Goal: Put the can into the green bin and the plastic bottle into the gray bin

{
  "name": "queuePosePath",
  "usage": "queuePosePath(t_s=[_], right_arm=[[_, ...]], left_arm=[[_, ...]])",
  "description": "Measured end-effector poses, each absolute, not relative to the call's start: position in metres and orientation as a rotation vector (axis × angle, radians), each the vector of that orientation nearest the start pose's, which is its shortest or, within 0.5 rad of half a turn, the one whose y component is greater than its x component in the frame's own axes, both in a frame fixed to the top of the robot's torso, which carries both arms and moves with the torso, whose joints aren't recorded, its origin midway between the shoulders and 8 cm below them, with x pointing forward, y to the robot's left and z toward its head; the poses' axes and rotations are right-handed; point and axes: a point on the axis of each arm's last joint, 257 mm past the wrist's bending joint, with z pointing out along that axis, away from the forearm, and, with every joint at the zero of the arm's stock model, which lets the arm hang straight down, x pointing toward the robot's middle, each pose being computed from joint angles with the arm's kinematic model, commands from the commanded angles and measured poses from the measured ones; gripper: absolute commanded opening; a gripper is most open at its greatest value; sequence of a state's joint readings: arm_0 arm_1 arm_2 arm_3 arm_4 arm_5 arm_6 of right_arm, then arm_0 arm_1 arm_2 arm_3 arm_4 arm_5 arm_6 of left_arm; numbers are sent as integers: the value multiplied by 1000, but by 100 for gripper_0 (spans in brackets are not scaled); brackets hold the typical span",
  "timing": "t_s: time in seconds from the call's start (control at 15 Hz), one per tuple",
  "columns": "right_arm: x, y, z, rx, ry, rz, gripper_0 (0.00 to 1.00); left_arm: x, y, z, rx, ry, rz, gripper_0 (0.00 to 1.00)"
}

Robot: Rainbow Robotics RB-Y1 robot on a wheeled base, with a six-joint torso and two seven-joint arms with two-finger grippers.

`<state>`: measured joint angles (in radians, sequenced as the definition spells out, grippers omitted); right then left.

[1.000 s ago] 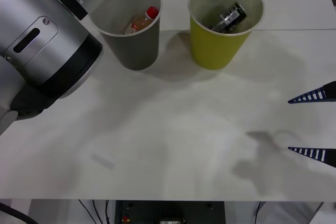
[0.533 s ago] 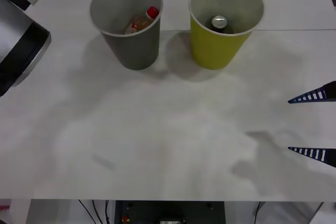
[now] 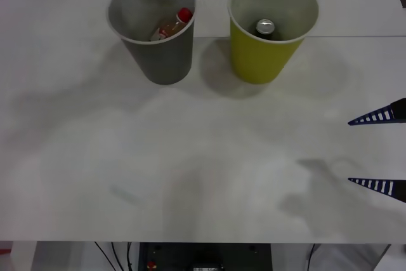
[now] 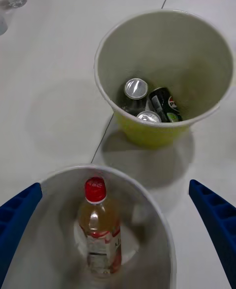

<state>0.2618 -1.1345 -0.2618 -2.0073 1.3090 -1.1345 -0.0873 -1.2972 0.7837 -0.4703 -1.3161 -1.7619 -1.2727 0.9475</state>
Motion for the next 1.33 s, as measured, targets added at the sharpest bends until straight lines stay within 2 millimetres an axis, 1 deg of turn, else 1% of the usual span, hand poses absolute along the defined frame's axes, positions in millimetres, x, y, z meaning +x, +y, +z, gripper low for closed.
queuePosePath(t_s=[0.07, 0.2, 0.33, 0.47, 0.67, 0.8, 1.0, 1.13, 1.33], right_arm=[[341, -286, -167, -1634, 1596, 209, 100], [341, -286, -167, -1634, 1596, 209, 100], [341, -286, -167, -1634, 1596, 209, 100], [341, -286, -167, -1634, 1596, 209, 100], [341, -286, -167, -1634, 1596, 209, 100], [341, -286, -167, -1634, 1596, 209, 100], [341, -286, -167, -1634, 1596, 209, 100], [341, -286, -167, -1634, 1596, 209, 100], [341, -286, -167, -1634, 1596, 209, 100]], left_arm=[[573, 89, 57, 1392, 1734, -169, 100], [560, 123, 52, 1410, 1700, -189, 100], [543, 155, 43, 1448, 1669, -193, 100], [525, 186, 27, 1476, 1647, -183, 100], [499, 222, -4, 1515, 1613, -147, 100], [483, 243, -30, 1550, 1599, -107, 100], [467, 269, -64, 1620, 1571, -51, 100], [458, 283, -83, 1659, 1556, -33, 100], [443, 295, -104, 1659, 1538, -52, 100]])
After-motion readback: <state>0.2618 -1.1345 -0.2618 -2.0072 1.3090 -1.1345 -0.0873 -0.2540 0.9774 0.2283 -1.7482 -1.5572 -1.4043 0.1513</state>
